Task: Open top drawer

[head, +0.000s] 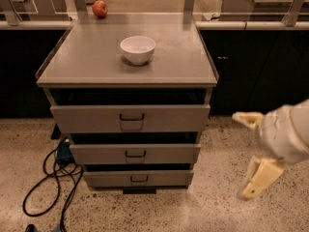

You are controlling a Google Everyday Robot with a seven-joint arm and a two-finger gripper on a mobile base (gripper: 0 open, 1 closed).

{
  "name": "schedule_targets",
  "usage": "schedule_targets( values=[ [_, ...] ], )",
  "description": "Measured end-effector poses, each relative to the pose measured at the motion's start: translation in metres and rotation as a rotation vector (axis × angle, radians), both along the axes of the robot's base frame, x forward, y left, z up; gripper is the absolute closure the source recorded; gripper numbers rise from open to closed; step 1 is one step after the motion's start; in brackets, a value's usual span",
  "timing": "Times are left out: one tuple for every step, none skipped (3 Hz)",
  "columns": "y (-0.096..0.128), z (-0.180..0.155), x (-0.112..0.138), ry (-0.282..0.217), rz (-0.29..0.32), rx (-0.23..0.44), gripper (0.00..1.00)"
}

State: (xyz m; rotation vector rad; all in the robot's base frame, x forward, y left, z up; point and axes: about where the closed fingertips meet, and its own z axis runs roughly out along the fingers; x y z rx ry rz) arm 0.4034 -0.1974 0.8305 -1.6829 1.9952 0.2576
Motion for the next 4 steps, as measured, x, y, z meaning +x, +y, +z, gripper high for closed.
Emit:
schedule_targets(
  values=[
    [0.035,-0.127,-0.006,0.106,0.048,0.134,0.00],
    [0.080,-0.245,0.009,0.167,0.058,0.076,0.00],
    [0.079,-0.245,0.008,0.167,0.055,0.078,0.00],
    [0.079,-0.249,0.025,0.088,0.035,0.082,0.00]
  ],
)
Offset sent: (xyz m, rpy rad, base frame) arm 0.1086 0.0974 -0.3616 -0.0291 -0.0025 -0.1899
